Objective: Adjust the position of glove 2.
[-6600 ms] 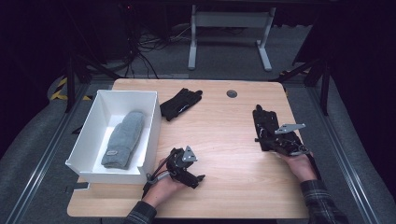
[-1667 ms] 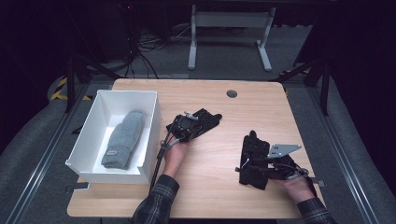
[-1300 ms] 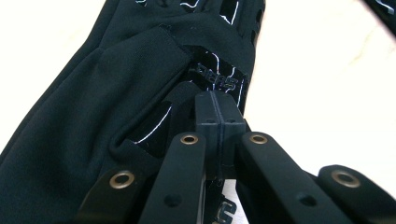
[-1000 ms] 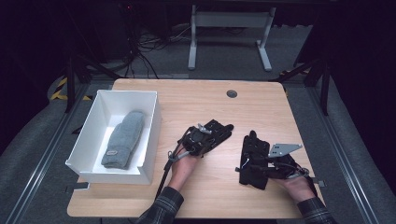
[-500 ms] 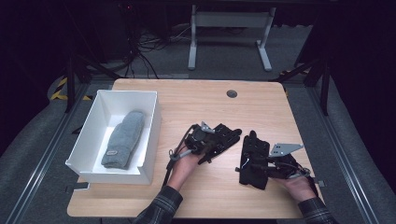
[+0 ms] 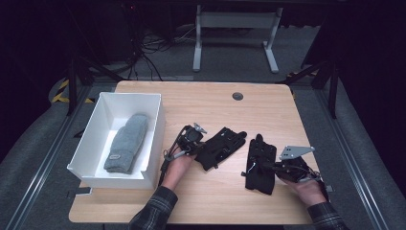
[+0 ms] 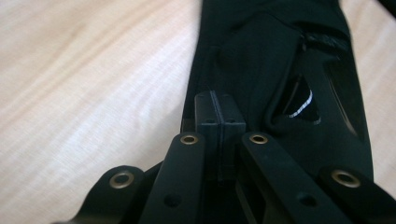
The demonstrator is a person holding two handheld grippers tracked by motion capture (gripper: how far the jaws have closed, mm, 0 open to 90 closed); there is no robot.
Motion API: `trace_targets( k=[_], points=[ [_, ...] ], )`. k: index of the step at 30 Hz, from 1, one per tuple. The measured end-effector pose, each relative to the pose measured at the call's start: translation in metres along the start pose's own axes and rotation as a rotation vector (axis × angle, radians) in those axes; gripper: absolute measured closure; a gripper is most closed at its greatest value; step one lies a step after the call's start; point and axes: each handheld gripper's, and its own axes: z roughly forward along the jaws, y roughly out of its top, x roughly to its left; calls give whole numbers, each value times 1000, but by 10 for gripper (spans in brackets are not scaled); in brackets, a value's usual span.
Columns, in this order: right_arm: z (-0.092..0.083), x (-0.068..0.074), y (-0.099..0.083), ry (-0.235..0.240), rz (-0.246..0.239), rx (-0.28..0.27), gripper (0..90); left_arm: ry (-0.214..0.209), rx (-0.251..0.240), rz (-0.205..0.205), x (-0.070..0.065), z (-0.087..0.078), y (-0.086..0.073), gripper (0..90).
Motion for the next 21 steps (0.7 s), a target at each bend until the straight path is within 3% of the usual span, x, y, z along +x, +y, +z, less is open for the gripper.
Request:
trace_targets(
  k=[6,12,14,18,21],
  points=[
    [-3,-7,-3,-18,18,1,894,-42,12,23,-14,-10,-15,900],
    [-3,-9,-4,-25,23,7,893,-93,7,9,-22,-18,-27,900],
    [-3,-9,-4,-25,22,7,891,-84,-11,4,-21,-20,-27,892],
    [-3,-9,-4,-23,22,6,890,-60,-57,-7,-14,-23,-17,790],
    [-3,-10,-4,-23,21,8,890,-44,-67,-16,-10,-19,-10,746]
  ],
)
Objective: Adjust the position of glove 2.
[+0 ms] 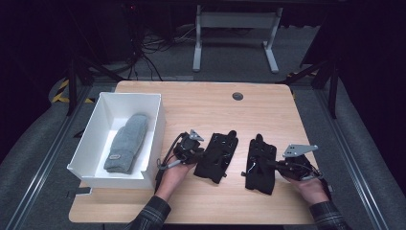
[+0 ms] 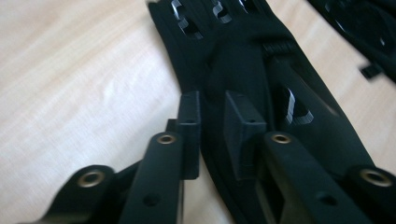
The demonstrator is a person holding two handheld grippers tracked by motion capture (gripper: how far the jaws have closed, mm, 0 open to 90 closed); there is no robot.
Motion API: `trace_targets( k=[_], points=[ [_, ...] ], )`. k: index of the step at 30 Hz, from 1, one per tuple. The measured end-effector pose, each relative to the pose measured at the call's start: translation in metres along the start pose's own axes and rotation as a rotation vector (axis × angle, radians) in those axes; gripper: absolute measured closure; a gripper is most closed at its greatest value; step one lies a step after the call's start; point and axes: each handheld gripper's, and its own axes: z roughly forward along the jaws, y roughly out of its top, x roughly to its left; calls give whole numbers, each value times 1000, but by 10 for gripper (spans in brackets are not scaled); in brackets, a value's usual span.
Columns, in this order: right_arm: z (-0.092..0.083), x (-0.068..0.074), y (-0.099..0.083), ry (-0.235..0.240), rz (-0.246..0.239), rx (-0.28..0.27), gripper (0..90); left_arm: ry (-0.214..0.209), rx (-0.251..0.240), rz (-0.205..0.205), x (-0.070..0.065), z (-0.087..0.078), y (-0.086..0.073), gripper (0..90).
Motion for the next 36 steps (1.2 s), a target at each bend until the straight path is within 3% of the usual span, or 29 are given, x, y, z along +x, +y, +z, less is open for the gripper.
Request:
trace_targets(
  k=[4,8,11,13,18,31,36],
  points=[
    [0,-1,-1,-5,0,7,890,2,-11,-30,10,14,8,677],
    [-2,-4,-3,-17,2,14,892,-20,-1,-38,14,24,9,683],
    [-3,-9,-5,-29,14,20,900,-24,4,-41,13,28,8,705],
    [-3,-15,-9,-35,33,31,900,-49,10,-49,13,29,7,800],
    [-1,-17,-10,-30,36,52,900,-41,3,-53,11,29,7,863],
    [20,-8,4,-7,1,59,900,-11,-37,-92,18,27,6,880],
    [31,2,13,10,-29,57,900,-2,-45,-113,24,25,5,880]
  ],
)
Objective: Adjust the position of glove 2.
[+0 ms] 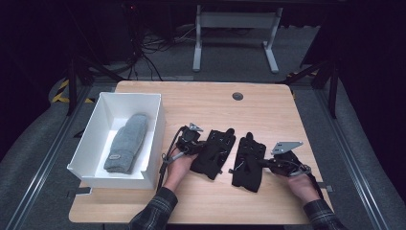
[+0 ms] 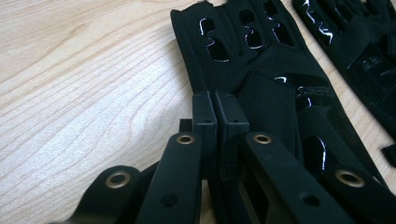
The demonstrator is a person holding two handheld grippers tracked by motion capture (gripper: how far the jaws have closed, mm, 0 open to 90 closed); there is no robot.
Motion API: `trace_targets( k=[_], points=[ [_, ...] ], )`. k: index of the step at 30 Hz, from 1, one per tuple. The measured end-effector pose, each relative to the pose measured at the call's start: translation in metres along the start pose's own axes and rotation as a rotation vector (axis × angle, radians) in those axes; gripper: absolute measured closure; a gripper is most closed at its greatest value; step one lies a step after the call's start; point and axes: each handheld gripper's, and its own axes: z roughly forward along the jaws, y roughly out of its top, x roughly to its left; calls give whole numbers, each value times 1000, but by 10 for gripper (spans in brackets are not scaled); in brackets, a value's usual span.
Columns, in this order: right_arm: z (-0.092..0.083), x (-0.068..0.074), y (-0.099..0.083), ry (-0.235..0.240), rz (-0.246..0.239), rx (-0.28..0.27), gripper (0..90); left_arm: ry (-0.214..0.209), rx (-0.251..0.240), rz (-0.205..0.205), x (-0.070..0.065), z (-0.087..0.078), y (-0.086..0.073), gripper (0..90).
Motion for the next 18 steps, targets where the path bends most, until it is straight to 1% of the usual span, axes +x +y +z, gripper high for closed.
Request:
trace_targets(
  k=[2,6,9,14,18],
  points=[
    [3,3,3,6,-14,-2,900,1,-4,-5,1,-1,0,880],
    [6,6,6,17,-23,-3,900,-1,-20,-9,2,-1,1,881],
    [9,8,9,27,-34,-3,900,0,-38,-6,0,-3,3,881],
    [13,13,13,35,-48,-3,900,-8,-74,1,-5,-8,7,883],
    [14,14,15,39,-45,-3,900,-44,-115,-8,-8,-15,13,884]
  ],
)
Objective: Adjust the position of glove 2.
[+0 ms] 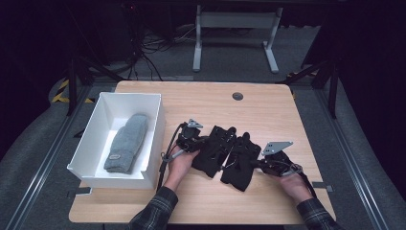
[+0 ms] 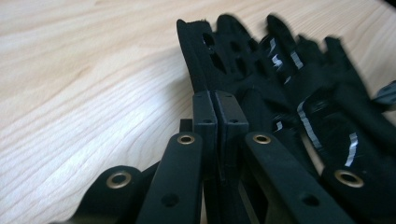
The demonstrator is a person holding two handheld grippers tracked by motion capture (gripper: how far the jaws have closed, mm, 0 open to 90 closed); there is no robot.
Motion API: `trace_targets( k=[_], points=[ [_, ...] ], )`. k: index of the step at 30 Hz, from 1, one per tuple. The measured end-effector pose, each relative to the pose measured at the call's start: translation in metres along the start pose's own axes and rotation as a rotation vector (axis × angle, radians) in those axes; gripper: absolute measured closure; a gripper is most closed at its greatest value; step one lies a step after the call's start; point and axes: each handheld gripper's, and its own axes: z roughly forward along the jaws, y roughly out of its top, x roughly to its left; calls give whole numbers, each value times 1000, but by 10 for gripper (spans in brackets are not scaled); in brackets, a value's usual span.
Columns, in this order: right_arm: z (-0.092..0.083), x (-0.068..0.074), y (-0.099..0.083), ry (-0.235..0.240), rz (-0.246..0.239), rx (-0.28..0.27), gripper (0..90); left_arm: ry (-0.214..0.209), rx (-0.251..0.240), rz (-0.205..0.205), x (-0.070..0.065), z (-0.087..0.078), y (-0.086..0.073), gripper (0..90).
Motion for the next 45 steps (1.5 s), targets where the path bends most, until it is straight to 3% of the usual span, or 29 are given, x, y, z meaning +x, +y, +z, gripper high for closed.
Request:
trace_targets(
  k=[7,14,26,34,45],
  points=[
    [2,1,2,5,-3,1,900,-71,-38,9,-15,-10,11,885],
    [8,6,9,21,-17,-4,900,-96,-49,53,-30,-16,18,886],
    [21,16,22,52,-34,-7,900,-154,-37,74,-48,-13,19,891],
    [29,24,29,58,-51,-14,900,-173,-15,92,-55,-8,17,893],
    [34,31,34,74,-59,-18,900,-191,3,76,-56,-5,14,893]
  ],
)
